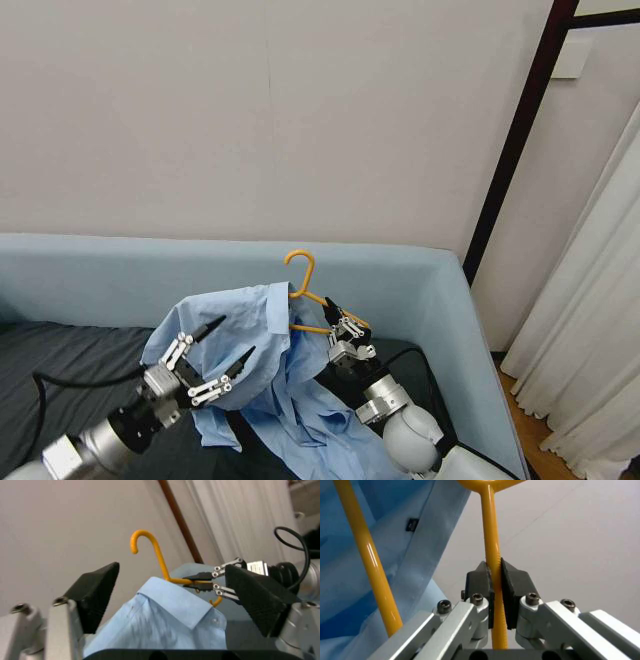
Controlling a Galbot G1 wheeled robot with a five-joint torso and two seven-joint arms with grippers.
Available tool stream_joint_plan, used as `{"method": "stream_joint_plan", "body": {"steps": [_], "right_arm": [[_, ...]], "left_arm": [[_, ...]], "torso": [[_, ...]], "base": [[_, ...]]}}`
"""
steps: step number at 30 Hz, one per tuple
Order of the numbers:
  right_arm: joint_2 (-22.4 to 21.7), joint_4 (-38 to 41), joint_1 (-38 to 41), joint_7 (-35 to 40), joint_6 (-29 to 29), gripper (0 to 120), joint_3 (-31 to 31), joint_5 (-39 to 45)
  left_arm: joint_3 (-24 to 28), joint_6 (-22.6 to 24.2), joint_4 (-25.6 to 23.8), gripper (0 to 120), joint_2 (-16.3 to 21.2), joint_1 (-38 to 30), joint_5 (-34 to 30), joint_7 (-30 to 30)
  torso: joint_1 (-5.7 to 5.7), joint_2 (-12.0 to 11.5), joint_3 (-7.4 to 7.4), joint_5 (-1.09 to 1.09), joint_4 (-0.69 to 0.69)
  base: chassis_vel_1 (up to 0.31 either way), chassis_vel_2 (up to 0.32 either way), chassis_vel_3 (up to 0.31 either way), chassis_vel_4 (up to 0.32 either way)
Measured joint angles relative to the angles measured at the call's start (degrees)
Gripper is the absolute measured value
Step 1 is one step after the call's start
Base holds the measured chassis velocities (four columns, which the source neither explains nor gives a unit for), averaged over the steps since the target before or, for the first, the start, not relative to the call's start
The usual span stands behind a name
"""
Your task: Pick up the clothes from the sofa and hang them on the clothes hanger.
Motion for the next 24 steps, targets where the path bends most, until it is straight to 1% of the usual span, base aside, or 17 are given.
{"method": "stream_joint_plan", "body": {"steps": [1,2,3,4,6,7,9,10,12,15,16,19,20,22,24], "right_arm": [[0.10,-0.19,0.00,-0.28,0.27,5,0.02,-0.61],[0.18,-0.31,0.02,-0.54,0.47,5,0.07,-1.12],[0.25,-0.37,0.08,-0.83,0.73,5,0.14,-1.68],[0.25,-0.37,0.08,-0.83,0.73,5,0.14,-1.68],[0.37,-0.38,0.34,-1.18,1.08,5,0.18,-2.38],[0.50,-0.39,0.70,-1.46,1.39,5,0.13,-3.07],[0.83,-0.40,1.29,-1.92,1.88,5,-0.22,-3.90],[0.83,-0.40,1.29,-1.92,1.88,5,-0.22,-3.90],[1.32,-0.49,1.99,-2.04,1.97,5,-1.17,-3.54],[2.15,-0.78,2.66,-2.07,1.98,5,-2.94,-2.27],[2.15,-0.78,2.66,-2.07,1.98,5,-2.94,-2.27],[3.08,-1.18,3.10,-2.24,2.14,5,-4.23,-2.29],[3.08,-1.18,3.10,-2.24,2.14,5,-4.23,-2.29],[3.91,-1.22,3.27,-2.31,2.18,5,-4.91,-2.68],[4.62,-1.15,3.39,-2.43,2.27,5,-5.17,-3.21]], "left_arm": [[-0.26,0.36,1.30,91,2.16,-1.26,-2.08,2.33],[-0.31,0.84,2.71,97,4.18,-2.47,-4.02,4.51],[-0.05,1.41,4.56,98,6.37,-4.04,-6.34,6.93],[-0.05,1.41,4.56,98,6.37,-4.04,-6.34,6.93],[0.48,2.11,7.15,100,8.99,-5.97,-9.04,10.68],[0.80,2.61,9.23,100,10.66,-7.24,-10.98,13.82],[1.75,4.01,12.45,100,12.95,-9.53,-13.84,17.92],[1.75,4.01,12.45,100,12.95,-9.53,-13.84,17.92],[2.12,5.82,14.90,100,14.43,-10.76,-17.00,21.19],[2.37,8.25,17.48,100,15.78,-11.72,-20.16,24.40],[2.37,8.25,17.48,100,15.78,-11.72,-20.16,24.40],[2.44,10.20,19.17,100,17.03,-12.04,-22.00,27.04],[2.44,10.20,19.17,100,17.03,-12.04,-22.00,27.04],[2.63,11.29,20.56,100,18.20,-12.36,-22.38,28.99],[2.79,11.53,21.56,100,18.93,-12.36,-21.89,29.43]], "torso": [[0.00,0.00,0.00,-0.01,-0.01],[0.00,0.00,0.00,0.00,-0.01],[0.00,0.00,0.00,-0.01,0.00],[0.00,0.00,0.00,-0.01,0.00],[0.00,0.00,0.00,-0.01,-0.01],[0.00,0.00,0.00,0.00,-0.01],[0.00,0.00,0.01,-0.01,0.01],[0.00,0.00,0.01,-0.01,0.01],[0.00,0.00,0.00,-0.01,0.00],[0.00,0.00,0.00,-0.02,0.02],[0.00,0.00,0.00,-0.02,0.02],[0.00,0.00,0.00,-0.01,0.01],[0.00,0.00,0.00,-0.01,0.01],[0.00,0.00,0.00,-0.01,0.01],[0.00,0.00,0.00,0.00,0.00]], "base": [[0.000,0.000,0.000,0.000],[0.000,0.000,0.000,0.000],[0.000,0.000,0.000,0.000],[0.000,0.000,0.000,0.000],[0.000,0.000,0.000,0.000],[0.000,0.000,0.000,0.000],[0.000,0.000,0.000,0.000],[0.000,0.000,0.000,0.000],[0.000,0.000,0.000,0.000],[0.000,0.000,0.000,0.000],[0.000,0.000,0.000,0.000],[0.000,0.000,0.000,0.000],[0.000,0.000,0.000,0.000],[0.000,0.000,0.000,0.000],[0.000,0.000,0.000,0.000]]}}
